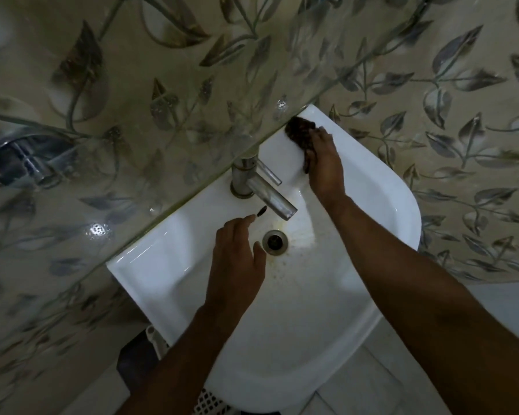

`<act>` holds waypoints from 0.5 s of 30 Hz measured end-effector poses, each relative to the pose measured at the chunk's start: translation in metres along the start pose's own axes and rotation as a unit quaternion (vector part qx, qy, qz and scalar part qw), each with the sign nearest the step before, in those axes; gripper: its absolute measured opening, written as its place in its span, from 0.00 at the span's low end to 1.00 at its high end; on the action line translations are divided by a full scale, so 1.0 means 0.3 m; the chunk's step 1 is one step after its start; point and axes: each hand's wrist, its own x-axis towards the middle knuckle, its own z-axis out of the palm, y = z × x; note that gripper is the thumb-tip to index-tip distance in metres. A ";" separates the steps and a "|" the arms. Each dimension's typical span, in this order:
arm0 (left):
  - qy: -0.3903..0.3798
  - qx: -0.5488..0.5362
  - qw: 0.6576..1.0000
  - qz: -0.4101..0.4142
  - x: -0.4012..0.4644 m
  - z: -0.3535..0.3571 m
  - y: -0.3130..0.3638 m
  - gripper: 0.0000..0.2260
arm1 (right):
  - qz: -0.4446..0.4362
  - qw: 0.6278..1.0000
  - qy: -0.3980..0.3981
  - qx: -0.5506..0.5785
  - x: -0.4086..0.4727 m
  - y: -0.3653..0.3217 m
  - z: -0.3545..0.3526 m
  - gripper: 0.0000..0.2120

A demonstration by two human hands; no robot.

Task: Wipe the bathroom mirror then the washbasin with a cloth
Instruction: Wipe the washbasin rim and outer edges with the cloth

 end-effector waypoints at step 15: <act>0.004 0.031 0.999 -0.015 -0.091 -0.099 -0.111 0.18 | -0.030 0.996 -0.032 0.077 -0.244 -0.070 0.099 0.30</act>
